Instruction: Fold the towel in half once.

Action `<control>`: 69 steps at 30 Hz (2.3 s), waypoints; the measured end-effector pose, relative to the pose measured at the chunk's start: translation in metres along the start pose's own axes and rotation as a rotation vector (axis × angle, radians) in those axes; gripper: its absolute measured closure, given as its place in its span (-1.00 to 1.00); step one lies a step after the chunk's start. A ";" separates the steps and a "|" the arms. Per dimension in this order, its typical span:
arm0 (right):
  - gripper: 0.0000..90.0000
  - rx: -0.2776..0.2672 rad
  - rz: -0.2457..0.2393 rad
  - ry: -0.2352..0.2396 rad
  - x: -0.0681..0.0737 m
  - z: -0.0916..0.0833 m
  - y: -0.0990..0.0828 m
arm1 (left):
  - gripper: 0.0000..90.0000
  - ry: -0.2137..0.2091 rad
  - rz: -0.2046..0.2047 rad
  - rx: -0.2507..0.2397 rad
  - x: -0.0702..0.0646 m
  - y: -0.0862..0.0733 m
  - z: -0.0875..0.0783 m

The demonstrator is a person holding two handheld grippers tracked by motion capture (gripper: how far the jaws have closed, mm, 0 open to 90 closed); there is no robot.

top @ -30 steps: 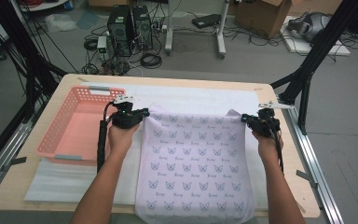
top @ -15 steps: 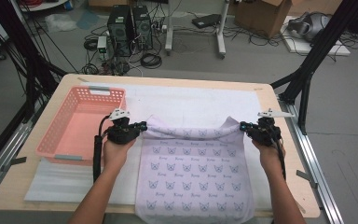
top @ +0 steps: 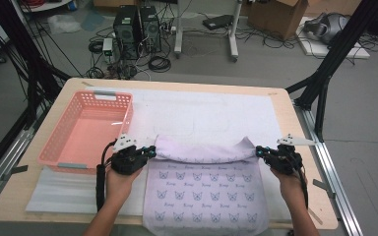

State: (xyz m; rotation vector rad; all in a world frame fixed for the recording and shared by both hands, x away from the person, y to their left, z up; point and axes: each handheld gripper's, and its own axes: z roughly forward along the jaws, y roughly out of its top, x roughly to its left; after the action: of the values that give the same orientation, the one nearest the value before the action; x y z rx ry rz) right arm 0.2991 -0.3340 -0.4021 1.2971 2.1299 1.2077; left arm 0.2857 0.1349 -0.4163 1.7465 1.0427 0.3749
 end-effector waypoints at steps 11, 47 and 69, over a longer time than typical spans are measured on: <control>0.94 0.021 -0.040 -0.006 0.017 -0.020 -0.036 | 0.94 -0.039 0.000 0.035 -0.006 -0.039 -0.018; 0.91 0.087 -0.049 -0.080 0.015 0.010 -0.012 | 0.90 -0.028 -0.021 0.058 0.003 -0.011 0.011; 0.90 0.035 -0.104 0.015 0.054 -0.057 -0.068 | 0.88 -0.163 -0.002 0.070 -0.027 -0.057 -0.047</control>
State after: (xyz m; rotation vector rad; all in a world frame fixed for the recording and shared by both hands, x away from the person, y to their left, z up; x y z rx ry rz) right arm 0.1965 -0.3292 -0.4189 1.1797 2.2087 1.1460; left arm 0.2114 0.1478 -0.4403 1.8065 0.9498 0.1932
